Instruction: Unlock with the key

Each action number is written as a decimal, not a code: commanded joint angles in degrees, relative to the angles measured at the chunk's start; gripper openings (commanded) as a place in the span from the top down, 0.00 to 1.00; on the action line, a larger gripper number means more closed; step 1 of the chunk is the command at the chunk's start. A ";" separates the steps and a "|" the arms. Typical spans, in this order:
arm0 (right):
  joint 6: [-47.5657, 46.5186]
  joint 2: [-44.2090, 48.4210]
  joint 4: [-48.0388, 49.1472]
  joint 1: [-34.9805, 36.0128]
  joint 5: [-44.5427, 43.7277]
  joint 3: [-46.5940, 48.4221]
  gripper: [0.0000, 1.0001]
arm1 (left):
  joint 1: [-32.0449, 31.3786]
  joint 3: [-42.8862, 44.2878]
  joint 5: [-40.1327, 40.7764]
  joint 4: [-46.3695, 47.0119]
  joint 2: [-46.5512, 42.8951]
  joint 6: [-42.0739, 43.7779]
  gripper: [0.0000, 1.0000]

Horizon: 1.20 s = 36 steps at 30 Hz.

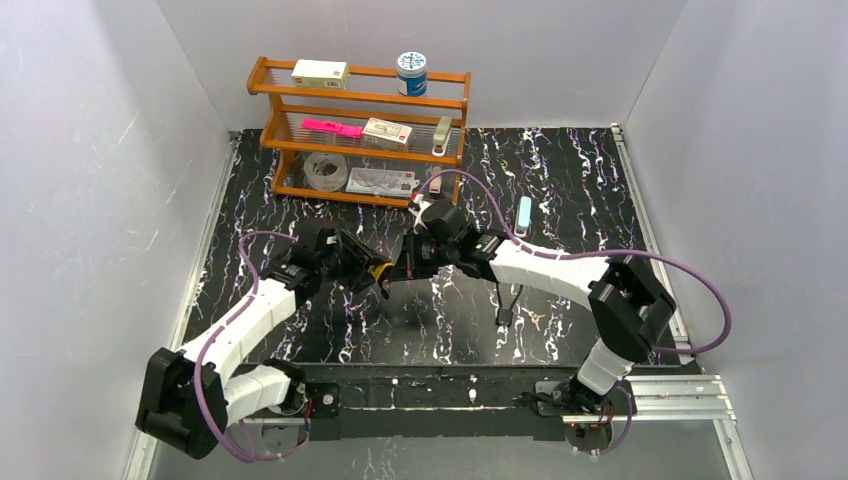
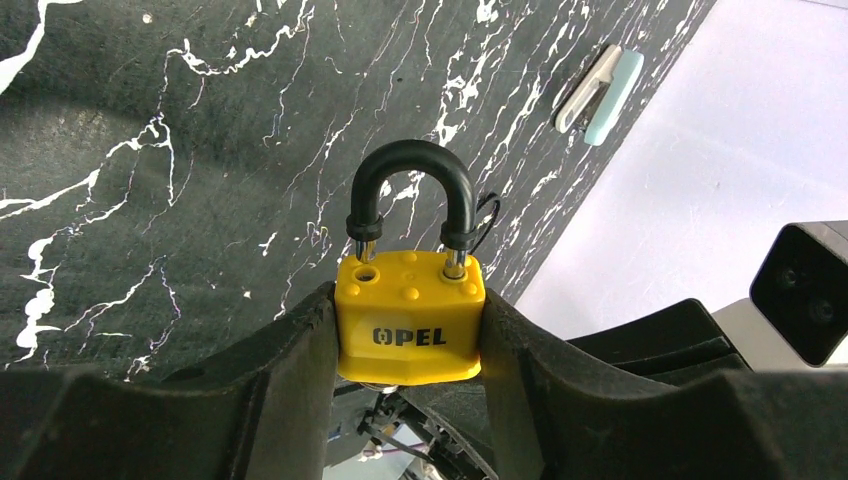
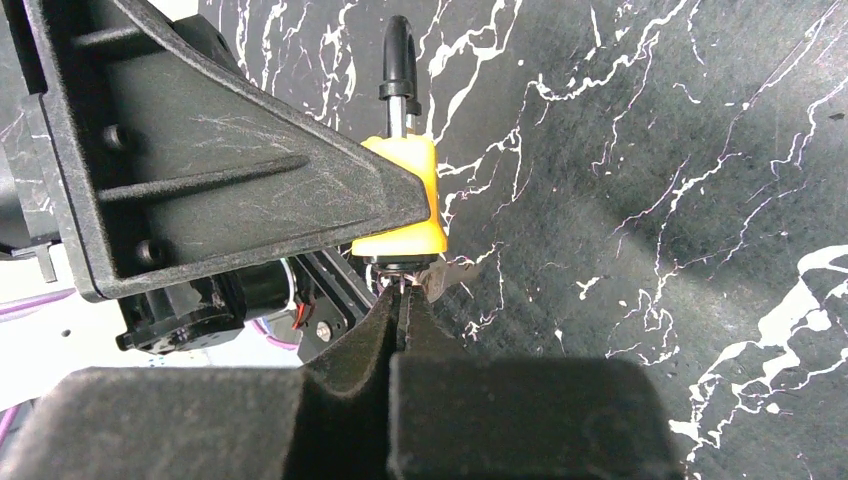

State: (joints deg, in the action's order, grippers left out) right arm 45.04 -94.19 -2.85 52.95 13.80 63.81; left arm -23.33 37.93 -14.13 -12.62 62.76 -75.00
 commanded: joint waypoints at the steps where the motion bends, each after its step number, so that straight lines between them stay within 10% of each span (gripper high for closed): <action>1: 1.18 -0.88 8.43 0.36 -4.67 2.47 0.99 | -1.54 1.43 -9.39 1.80 -1.75 -1.04 0.89; 17: 21.40 11.16 33.83 -4.85 11.93 -14.03 0.99 | -1.54 2.36 -9.27 12.30 -4.99 1.08 0.90; 36: 51.25 14.26 60.28 -4.70 11.60 -22.48 0.99 | -1.54 -0.45 -10.08 33.26 -9.22 -8.58 0.90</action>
State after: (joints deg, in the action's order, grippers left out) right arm 89.32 -82.32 47.79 46.00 22.81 40.64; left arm -23.75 37.95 -21.34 10.90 54.92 -79.59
